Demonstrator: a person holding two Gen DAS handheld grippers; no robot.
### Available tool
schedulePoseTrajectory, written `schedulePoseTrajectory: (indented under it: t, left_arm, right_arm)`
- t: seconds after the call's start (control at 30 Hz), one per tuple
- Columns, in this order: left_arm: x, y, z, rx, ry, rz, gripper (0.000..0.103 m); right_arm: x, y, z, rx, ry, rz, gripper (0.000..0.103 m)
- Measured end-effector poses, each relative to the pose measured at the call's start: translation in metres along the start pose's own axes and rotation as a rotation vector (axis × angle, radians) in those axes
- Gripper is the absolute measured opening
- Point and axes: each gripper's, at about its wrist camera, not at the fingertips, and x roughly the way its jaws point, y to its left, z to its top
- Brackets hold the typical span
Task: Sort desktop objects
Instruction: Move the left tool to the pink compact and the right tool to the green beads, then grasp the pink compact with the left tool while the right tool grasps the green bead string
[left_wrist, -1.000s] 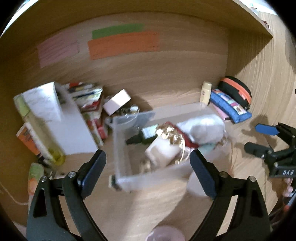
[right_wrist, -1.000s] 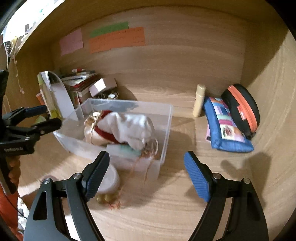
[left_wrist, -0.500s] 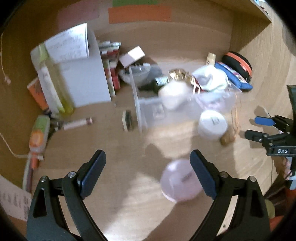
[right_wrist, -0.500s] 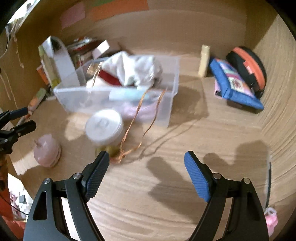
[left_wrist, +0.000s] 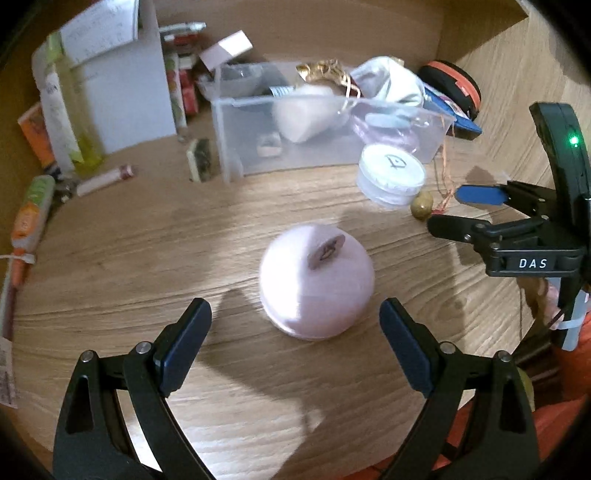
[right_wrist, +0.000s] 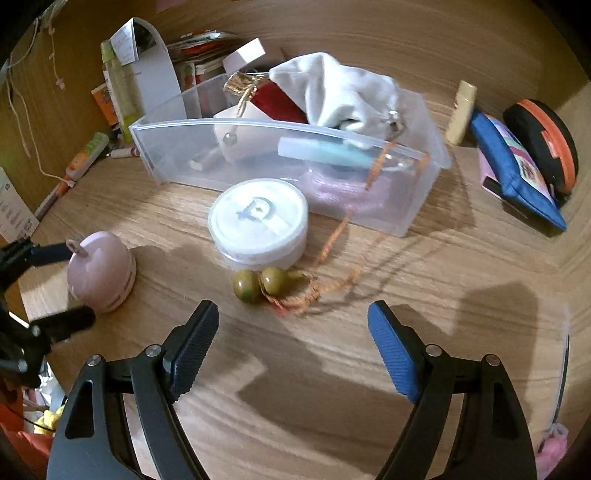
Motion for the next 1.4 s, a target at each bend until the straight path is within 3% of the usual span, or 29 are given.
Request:
schedulePoseTrajectory:
  t: [0.27, 0.33, 0.4, 0.5, 0.93, 1.17, 1.4]
  left_arm:
    - [0.009, 0.003, 0.007, -0.042, -0.014, 0.004, 0.092]
    - [0.009, 0.002, 0.007, -0.038, -0.02, 0.007, 0.085]
    - [0.007, 0.0, 0.006, -0.027, -0.031, -0.007, 0.071]
    - [0.005, -0.003, 0.005, -0.022, -0.038, -0.023, 0.064]
    - [-0.008, -0.004, 0.024, -0.033, -0.095, -0.018, 0.063]
    - [-0.018, -0.006, 0.06, -0.052, -0.174, -0.084, 0.063]
    - [-0.02, 0.0, 0.096, -0.042, -0.227, -0.069, 0.063]
  right_arm:
    - [0.011, 0.008, 0.008, -0.019, 0.008, 0.017, 0.075]
    - [0.014, 0.009, 0.01, -0.025, 0.014, 0.025, 0.061]
    - [0.015, 0.01, 0.011, -0.033, 0.008, 0.008, 0.055]
    - [0.013, 0.013, 0.011, -0.048, -0.001, 0.007, 0.039]
    - [-0.023, -0.011, 0.008, 0.004, -0.085, 0.014, 0.039]
    - [-0.046, -0.022, 0.022, 0.031, -0.172, 0.005, 0.039]
    - [-0.052, -0.028, 0.05, 0.049, -0.236, -0.016, 0.039]
